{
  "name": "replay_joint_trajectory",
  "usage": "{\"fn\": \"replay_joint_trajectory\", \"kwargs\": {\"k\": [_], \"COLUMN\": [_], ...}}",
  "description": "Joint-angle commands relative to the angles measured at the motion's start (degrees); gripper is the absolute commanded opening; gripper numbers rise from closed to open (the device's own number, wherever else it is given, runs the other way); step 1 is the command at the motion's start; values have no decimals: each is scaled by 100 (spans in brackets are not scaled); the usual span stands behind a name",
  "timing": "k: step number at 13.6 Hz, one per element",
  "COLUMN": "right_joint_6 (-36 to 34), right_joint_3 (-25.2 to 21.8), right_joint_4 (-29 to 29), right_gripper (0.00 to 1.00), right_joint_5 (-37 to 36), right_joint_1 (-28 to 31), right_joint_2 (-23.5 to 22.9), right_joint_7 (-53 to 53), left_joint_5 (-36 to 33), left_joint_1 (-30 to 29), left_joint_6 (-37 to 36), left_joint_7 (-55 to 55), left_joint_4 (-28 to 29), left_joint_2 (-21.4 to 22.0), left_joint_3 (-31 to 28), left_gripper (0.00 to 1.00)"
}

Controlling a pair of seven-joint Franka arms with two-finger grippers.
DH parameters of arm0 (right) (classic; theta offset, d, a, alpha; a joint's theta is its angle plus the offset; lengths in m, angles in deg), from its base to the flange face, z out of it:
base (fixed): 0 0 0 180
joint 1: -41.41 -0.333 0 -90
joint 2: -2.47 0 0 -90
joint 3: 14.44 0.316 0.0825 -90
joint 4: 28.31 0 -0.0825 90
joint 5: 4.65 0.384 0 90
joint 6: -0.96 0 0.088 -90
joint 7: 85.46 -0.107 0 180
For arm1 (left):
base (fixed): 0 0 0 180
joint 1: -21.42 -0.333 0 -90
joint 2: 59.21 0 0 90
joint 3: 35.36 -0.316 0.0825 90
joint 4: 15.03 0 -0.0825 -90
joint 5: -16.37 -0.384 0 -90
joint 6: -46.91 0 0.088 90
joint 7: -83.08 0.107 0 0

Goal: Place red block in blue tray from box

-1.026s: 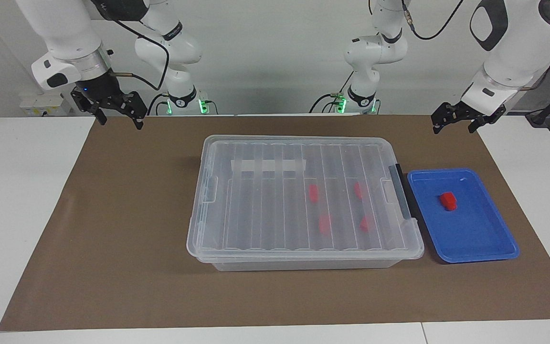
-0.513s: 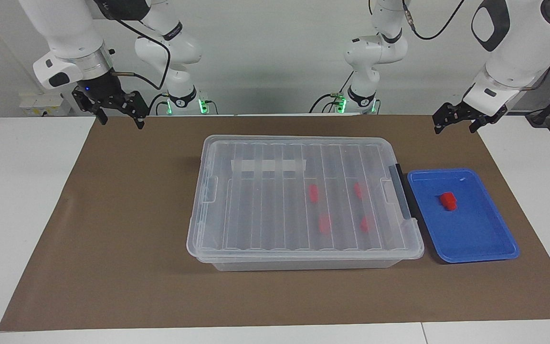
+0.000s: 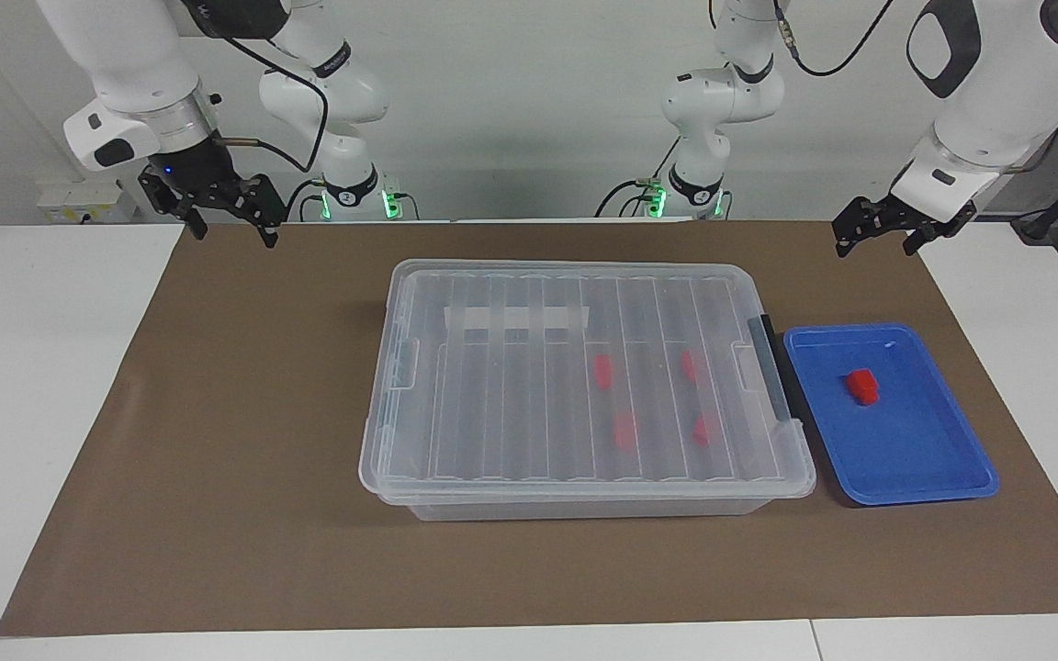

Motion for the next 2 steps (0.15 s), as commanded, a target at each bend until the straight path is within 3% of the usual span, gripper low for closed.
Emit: {"fn": "replay_joint_trajectory", "kwargs": {"k": [1,2], "right_joint_6": [78,78], "right_joint_3": [35,35], "right_joint_4": [168,168], "right_gripper": [100,100], "right_joint_5": [-90,-90], "right_joint_1": [4,4], "right_joint_2": [137,146], "right_joint_7": [-76,-76], "left_joint_5": [-95,-95], "left_joint_1": [-23,-23], "left_joint_6": [121,129], "left_joint_7": [-53,-53], "left_joint_4": [211,211], "left_joint_2": [167,167], "left_joint_3": [19,19], "left_gripper": [100,100]}}
